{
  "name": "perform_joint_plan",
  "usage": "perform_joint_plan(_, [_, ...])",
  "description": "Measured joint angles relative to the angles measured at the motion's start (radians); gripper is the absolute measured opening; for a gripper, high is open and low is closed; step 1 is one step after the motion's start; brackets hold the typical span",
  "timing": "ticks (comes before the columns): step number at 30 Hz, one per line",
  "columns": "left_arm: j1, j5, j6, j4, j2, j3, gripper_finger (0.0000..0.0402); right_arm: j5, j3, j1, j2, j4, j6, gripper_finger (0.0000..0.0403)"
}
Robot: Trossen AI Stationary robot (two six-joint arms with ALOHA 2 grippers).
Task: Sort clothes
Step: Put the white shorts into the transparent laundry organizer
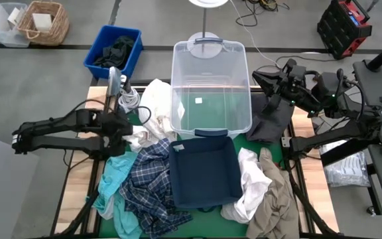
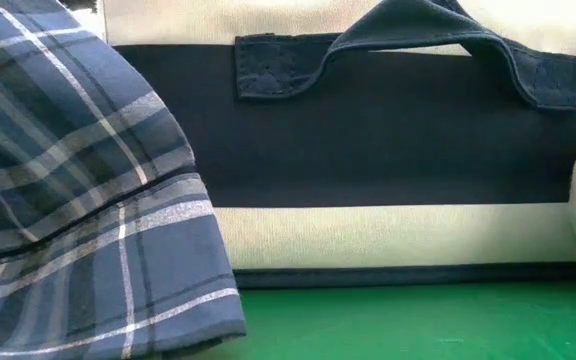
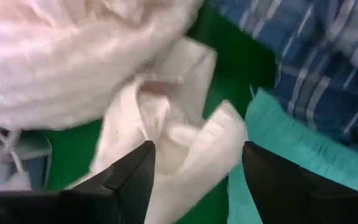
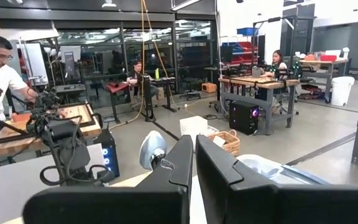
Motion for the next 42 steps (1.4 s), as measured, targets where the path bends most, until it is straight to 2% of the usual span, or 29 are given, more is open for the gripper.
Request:
perform_joint_plan(20, [0.001,0.0,-0.067,-0.023,0.345,0.01,0.0223,0.0,0.0,0.0,0.0,-0.002,0.0,0.0013])
perform_joint_plan(23, [0.001,0.006,-0.065,-0.023,0.369,0.01,0.0193,0.0,0.0,0.0,0.0,-0.005,0.0,0.0013])
perform_joint_plan(25, [0.001,0.03,-0.057,-0.023,0.377,0.01,0.0156,0.0,0.0,0.0,0.0,-0.006,-0.001,0.0013])
perform_joint_plan(29, [0.001,0.057,-0.048,-0.023,0.38,0.01,0.0039,0.0,0.0,0.0,-0.001,-0.009,-0.004,0.0013])
perform_joint_plan(30, [0.001,0.057,-0.052,-0.023,0.377,0.011,0.002,0.0,0.0,0.0,-0.001,-0.009,-0.011,0.0013])
perform_joint_plan(36, [0.001,0.1,-0.118,-0.132,0.32,0.067,0.0002,0.0,0.0,0.0,-0.002,-0.009,-0.025,0.0013])
perform_joint_plan(38, [0.0,0.134,-0.12,-0.173,0.283,0.115,0.0001,0.0,0.0,0.0,-0.002,-0.01,-0.028,0.0013])
perform_joint_plan(42, [0.0,0.138,-0.177,-0.219,0.204,0.251,0.0001,0.0,0.0,0.0,-0.003,-0.011,-0.03,0.0013])
